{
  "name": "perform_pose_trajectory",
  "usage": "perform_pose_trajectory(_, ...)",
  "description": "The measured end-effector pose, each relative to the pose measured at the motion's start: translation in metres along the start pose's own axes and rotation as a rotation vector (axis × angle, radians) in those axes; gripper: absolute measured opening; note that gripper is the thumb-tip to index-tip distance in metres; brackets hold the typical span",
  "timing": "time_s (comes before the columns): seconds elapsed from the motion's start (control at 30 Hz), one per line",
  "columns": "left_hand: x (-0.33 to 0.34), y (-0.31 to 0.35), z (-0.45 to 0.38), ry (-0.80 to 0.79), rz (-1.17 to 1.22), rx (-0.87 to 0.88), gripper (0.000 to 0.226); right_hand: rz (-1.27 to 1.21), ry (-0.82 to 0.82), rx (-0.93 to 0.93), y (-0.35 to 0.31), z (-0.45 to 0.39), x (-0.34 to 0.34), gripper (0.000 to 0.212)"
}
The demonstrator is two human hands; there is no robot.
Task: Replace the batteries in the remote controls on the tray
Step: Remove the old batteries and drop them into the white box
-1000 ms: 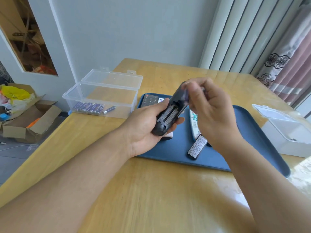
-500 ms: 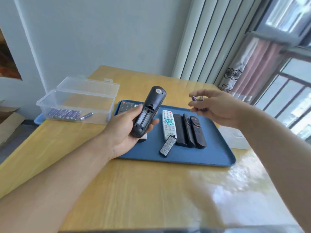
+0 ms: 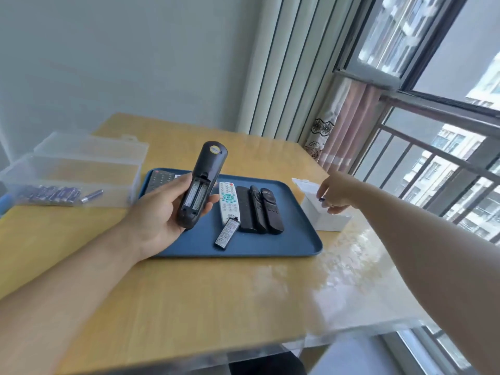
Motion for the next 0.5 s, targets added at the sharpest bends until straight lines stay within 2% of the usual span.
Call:
perform_pose_trajectory(0.33, 0.000, -0.001, -0.002, -0.018, -0.009, 0.013, 0.044, -0.016, 0.121, 0.034, 0.023, -0.027, 0.020, 0.032)
perform_pose_trajectory(0.5, 0.002, -0.002, -0.003, -0.032, -0.009, 0.011, 0.044, 0.188, 0.155, 0.046, 0.023, -0.032, 0.023, 0.028)
Point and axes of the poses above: each hand's wrist, its own z-axis away from the middle knuckle, its own x-axis out of the palm, y = z × x, the point moved 3 cm from there along -z, towards the middle knuckle, and after that the axes turned 9 degrees about -z, right-handed, at the moved point
